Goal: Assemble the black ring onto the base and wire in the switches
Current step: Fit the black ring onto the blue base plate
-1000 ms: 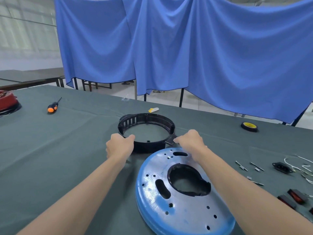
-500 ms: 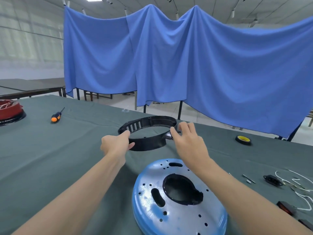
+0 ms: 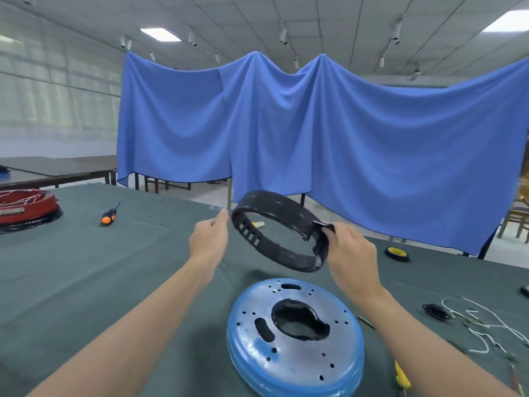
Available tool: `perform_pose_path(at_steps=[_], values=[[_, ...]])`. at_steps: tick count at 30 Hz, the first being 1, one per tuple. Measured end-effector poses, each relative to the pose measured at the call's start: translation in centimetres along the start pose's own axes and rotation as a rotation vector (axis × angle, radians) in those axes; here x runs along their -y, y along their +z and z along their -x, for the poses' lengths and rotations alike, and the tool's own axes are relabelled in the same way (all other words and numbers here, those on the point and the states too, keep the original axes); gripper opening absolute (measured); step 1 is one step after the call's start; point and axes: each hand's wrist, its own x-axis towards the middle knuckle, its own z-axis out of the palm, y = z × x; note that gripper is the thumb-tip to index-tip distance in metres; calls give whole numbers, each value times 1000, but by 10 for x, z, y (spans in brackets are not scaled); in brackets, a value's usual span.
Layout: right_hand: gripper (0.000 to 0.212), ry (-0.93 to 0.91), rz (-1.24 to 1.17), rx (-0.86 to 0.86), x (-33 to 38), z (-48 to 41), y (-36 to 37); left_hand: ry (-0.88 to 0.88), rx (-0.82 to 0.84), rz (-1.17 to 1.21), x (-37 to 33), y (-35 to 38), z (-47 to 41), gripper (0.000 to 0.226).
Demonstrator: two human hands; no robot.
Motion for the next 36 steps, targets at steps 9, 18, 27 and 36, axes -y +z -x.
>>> perform_pose_path(at_steps=[9,18,27,36], values=[[48,393,-303,31,-18,-4,-41,-77,168,80,5,-6,21,46],[24,796,-725,199,-33,8,-42,35,175,32,2,-10,29,53],[23,1043,-1133,495,-42,26,-51,-133,214,172,10,-10,37,36],[23,1054,-1139,458,-44,28,-40,-54,187,99,16,-6,31,22]])
